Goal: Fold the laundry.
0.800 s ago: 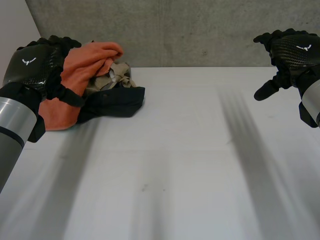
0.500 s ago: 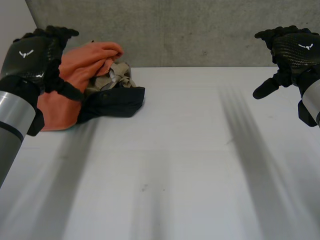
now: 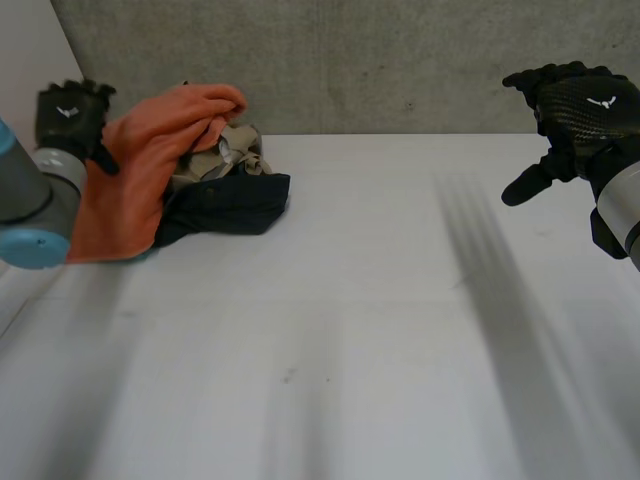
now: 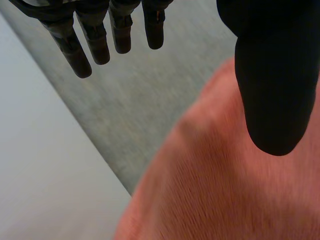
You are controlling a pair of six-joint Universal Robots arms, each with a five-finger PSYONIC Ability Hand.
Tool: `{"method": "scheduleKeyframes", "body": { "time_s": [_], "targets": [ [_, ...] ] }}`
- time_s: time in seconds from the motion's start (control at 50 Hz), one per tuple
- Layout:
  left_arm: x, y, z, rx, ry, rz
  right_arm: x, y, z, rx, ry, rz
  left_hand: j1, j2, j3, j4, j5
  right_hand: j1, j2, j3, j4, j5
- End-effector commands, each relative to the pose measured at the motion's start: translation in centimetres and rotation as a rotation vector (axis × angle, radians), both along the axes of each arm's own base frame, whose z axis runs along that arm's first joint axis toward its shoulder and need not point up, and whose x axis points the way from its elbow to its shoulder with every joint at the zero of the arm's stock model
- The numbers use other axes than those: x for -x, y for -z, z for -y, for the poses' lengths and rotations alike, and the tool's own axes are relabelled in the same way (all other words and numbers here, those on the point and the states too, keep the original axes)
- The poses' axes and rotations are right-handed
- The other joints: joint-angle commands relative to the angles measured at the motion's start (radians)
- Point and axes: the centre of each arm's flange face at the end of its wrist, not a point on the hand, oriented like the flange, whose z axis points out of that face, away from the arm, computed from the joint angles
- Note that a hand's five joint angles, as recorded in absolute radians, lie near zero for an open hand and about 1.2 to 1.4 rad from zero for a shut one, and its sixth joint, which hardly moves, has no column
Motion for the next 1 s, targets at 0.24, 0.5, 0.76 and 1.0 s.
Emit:
{"method": "scheduleKeyframes", "body": {
  "time_s": [0.24,0.5,0.76,1.0],
  "targets": [
    [0.8,6.0,3.0,0.01,0.171,0.041,-0.2,2.1,1.1,-0.04,0.004,-0.078,1.032,1.033,1.03,1.039,1.014,-0.052,-0.033,-0.034,-0.034,-0.049],
    [4.9,-7.9,-3.0,0.19,0.283,-0.076,-0.2,1.7,1.2,-0.025,0.0,-0.079,1.189,1.19,1.186,1.195,1.171,-0.052,-0.033,-0.034,-0.034,-0.049],
    [13.4,-18.5,-18.0,0.222,0.687,-0.448,0.2,-0.5,1.1,0.038,0.012,-0.057,1.189,1.19,1.186,1.195,1.171,-0.052,-0.033,-0.034,-0.034,-0.049],
    [25.6,-3.1,-25.1,-0.186,0.924,-0.382,1.6,-1.4,2.2,0.065,0.066,-0.053,1.189,1.19,1.186,1.195,1.171,-0.052,-0.033,-0.034,-0.034,-0.049]
  ]
}}
